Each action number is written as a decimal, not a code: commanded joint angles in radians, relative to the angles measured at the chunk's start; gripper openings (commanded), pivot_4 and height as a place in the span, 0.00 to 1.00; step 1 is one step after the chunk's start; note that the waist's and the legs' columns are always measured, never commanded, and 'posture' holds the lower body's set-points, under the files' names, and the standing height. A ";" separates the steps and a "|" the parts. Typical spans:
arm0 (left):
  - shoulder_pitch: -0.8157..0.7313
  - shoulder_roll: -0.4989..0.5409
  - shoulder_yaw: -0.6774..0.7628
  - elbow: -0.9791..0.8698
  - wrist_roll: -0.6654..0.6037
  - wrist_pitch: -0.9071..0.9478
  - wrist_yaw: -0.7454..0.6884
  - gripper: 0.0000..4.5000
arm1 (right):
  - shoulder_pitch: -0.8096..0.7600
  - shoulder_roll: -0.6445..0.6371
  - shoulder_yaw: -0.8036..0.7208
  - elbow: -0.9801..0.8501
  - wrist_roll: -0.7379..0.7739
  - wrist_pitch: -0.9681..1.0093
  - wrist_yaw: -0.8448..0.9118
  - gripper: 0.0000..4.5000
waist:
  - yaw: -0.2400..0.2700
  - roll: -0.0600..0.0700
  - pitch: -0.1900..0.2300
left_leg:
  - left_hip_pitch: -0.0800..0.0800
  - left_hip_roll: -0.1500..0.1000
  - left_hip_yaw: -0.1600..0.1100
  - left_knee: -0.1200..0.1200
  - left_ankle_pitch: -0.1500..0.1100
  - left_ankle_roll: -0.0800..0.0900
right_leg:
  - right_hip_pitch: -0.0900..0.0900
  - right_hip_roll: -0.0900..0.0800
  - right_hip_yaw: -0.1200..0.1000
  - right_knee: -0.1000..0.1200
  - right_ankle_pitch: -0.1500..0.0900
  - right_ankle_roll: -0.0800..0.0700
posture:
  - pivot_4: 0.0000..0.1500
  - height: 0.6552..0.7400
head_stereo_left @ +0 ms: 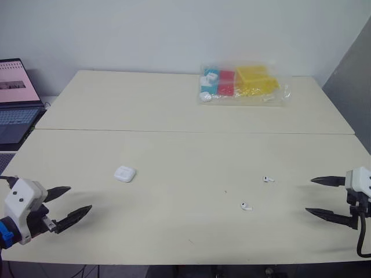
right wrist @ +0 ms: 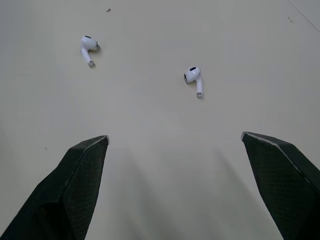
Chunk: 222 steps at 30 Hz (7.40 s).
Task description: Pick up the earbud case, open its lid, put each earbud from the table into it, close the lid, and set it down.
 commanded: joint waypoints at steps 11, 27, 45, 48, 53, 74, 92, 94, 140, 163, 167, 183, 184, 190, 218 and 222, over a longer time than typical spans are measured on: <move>-0.166 -0.048 -0.092 -0.055 -0.032 0.213 0.180 1.00 | -0.182 -0.059 0.060 -0.199 0.140 0.173 0.011 0.99 | -0.003 0.001 -0.001 | 0.001 0.000 0.000 0.001 0.000 0.000 | 0.001 0.000 0.001 0.002 0.001 0.002 | 1.00 0.97; -0.411 -0.151 -0.371 -0.026 0.051 0.325 0.378 1.00 | -0.629 -0.028 0.358 -0.297 0.251 0.367 -0.014 0.99 | 0.001 0.000 0.000 | -0.001 -0.001 -0.001 0.001 0.000 0.000 | 0.000 0.000 0.000 0.000 0.004 -0.003 | 1.00 0.97; -0.556 -0.117 -0.474 0.143 0.110 0.323 0.326 1.00 | -0.649 -0.014 0.398 -0.285 0.218 0.321 0.034 0.99 | 0.001 0.000 -0.001 | 0.000 -0.001 -0.002 0.002 0.000 0.000 | 0.000 0.000 0.000 0.003 0.005 -0.003 | 1.00 0.97; -0.566 -0.112 -0.494 0.152 0.109 0.335 0.300 1.00 | -0.648 -0.010 0.400 -0.286 0.216 0.317 0.034 0.99 | 0.002 0.000 -0.001 | 0.000 -0.001 -0.002 0.003 0.000 0.000 | 0.000 0.000 0.000 0.003 0.005 -0.003 | 1.00 0.97; -0.571 -0.101 -0.518 0.164 0.117 0.338 0.263 0.91 | -0.666 0.009 0.403 -0.295 0.224 0.325 0.019 1.00 | 0.002 0.001 -0.001 | 0.000 -0.001 -0.002 0.003 0.000 0.000 | 0.000 -0.001 0.000 0.004 0.005 -0.003 | 1.00 0.97; -0.579 -0.156 -0.633 0.001 0.091 0.090 0.055 0.63 | -0.701 0.049 0.357 -0.325 0.289 0.451 -0.115 1.00 | 0.013 0.002 -0.001 | -0.003 -0.003 -0.001 0.003 0.000 0.000 | 0.000 -0.003 0.000 0.000 0.005 -0.002 | 1.00 0.97; -0.822 -0.372 -0.908 0.050 0.294 -0.579 -0.024 0.63 | -0.746 0.303 0.268 -0.356 0.930 1.189 -0.893 1.00 | 0.005 0.001 -0.001 | -0.004 -0.002 -0.001 0.004 0.000 0.000 | 0.000 0.003 0.001 0.001 0.006 -0.002 | 1.00 0.97; -0.842 -0.381 -0.910 0.073 0.294 -0.639 -0.032 0.63 | -0.761 0.336 0.288 -0.313 1.024 1.199 -0.964 1.00 | 0.003 0.001 -0.001 | -0.004 -0.002 -0.001 0.004 0.000 0.000 | 0.000 0.005 0.001 0.000 0.007 -0.001 | 1.00 0.97; -0.843 -0.397 -0.903 0.108 0.277 -0.683 0.017 0.97 | -0.801 0.321 0.487 -0.192 1.351 1.027 -1.237 0.16 | 0.000 0.001 -0.001 | -0.008 0.000 -0.003 0.006 0.000 0.001 | -0.001 0.006 0.000 -0.002 0.005 0.005 | 1.00 0.97; -0.945 -0.251 -1.001 -0.198 0.163 0.355 0.069 1.00 | -1.038 -0.114 1.010 -0.405 0.155 0.686 -0.411 0.16 | 0.000 0.003 0.001 | -0.023 -0.002 -0.003 0.012 0.000 0.001 | -0.014 0.007 0.000 -0.001 0.004 0.006 | 1.00 0.97; -0.975 -0.277 -1.028 -0.223 0.172 0.396 0.095 1.00 | -1.060 -0.069 1.018 -0.380 0.062 0.660 -0.330 0.16 | -0.004 0.003 0.001 | -0.022 -0.002 -0.001 0.015 -0.001 0.002 | -0.014 0.008 0.002 0.001 0.005 0.007 | 1.00 0.97; -1.020 -0.334 -1.033 -0.182 0.178 0.365 0.111 1.00 | -1.084 0.048 0.963 -0.376 -0.012 0.748 -0.234 0.16 | 0.000 0.003 0.001 | -0.020 -0.002 -0.002 0.018 -0.001 0.002 | -0.015 0.009 0.002 0.010 0.005 0.005 | 1.00 0.97; -1.023 -0.336 -1.035 -0.184 0.175 0.363 0.107 1.00 | -1.083 0.049 0.962 -0.376 -0.016 0.749 -0.231 0.16 | 0.000 0.003 0.001 | -0.020 -0.002 -0.003 0.018 -0.001 0.002 | -0.015 0.009 0.002 0.010 0.005 0.005 | 1.00 0.97; -1.030 -0.348 -1.033 -0.185 0.169 0.363 0.105 1.00 | -1.073 0.058 0.959 -0.379 -0.040 0.747 -0.214 0.16 | -0.001 0.003 0.001 | -0.019 -0.003 -0.003 0.018 -0.001 0.002 | -0.015 0.009 0.002 0.012 0.005 0.005 | 1.00 0.97; -1.036 -0.332 -1.050 -0.177 0.173 0.364 0.065 0.18 | -1.045 0.104 0.918 -0.388 -0.079 0.727 -0.175 0.16 | -0.001 0.003 0.001 | -0.019 -0.003 -0.003 0.019 -0.001 0.002 | -0.015 0.010 0.002 0.013 0.005 0.005 | 1.00 0.97; -1.033 -0.330 -1.050 -0.178 0.171 0.366 0.061 0.18 | -1.031 0.106 0.916 -0.398 -0.081 0.722 -0.169 0.16 | -0.001 0.003 0.001 | -0.019 -0.003 -0.003 0.019 -0.001 0.002 | -0.015 0.010 0.002 0.013 0.005 0.005 | 1.00 0.97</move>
